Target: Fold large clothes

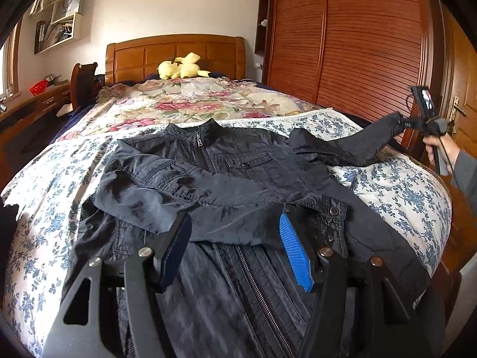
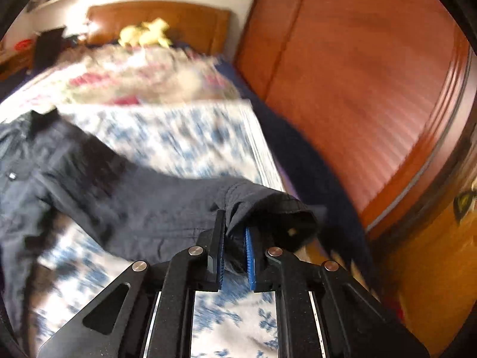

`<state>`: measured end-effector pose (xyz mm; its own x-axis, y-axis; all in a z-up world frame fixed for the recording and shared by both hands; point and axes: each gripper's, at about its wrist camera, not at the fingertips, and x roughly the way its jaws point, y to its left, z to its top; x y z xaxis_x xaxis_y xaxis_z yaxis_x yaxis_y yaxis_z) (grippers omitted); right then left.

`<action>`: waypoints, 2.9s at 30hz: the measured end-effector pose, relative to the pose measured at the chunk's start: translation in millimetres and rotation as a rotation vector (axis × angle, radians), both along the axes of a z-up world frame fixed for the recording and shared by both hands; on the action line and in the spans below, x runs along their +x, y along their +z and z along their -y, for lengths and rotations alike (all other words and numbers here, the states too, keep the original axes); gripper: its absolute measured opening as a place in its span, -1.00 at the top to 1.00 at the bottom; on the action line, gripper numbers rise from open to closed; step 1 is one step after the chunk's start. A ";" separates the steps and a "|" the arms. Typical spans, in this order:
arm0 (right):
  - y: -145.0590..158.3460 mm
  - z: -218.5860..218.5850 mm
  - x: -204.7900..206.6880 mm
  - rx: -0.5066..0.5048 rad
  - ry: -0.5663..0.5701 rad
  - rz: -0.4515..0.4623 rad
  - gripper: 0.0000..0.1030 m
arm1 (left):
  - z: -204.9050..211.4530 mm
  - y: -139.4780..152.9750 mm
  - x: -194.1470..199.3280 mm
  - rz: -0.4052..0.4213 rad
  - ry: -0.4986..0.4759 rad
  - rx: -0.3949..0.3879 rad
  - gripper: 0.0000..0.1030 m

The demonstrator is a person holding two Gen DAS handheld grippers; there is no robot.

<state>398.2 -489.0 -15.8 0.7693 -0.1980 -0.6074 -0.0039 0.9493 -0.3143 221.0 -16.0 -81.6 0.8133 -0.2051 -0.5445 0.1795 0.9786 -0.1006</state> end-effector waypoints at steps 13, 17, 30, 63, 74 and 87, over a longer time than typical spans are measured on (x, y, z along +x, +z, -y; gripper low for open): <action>59.7 -162.9 -28.5 0.010 0.324 0.088 0.87 | -30.6 8.0 -30.5 0.028 0.039 -0.003 -0.18; 66.9 -210.5 -33.8 0.005 0.382 0.101 0.88 | -42.0 9.1 -39.4 0.032 0.050 -0.003 -0.18; 121.8 -367.0 -85.7 0.081 0.685 0.204 0.88 | -94.1 12.8 -65.5 0.050 0.124 -0.028 -0.18; 12.9 -409.6 -154.7 0.119 0.856 -0.100 0.86 | -103.0 7.6 -66.1 0.041 0.145 -0.018 -0.18; 15.2 -400.9 -167.6 0.153 0.870 -0.065 0.18 | -105.2 6.9 -67.3 0.040 0.143 -0.016 -0.18; -50.0 -376.8 -126.4 0.193 0.710 -0.188 0.18 | -101.8 2.7 -64.6 0.025 0.138 -0.001 -0.18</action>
<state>271.8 -112.2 -65.8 0.5522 0.4296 -0.7145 -0.6718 0.7368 -0.0762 156.4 85.8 -78.9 0.8474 -0.0912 -0.5231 0.0459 0.9940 -0.0990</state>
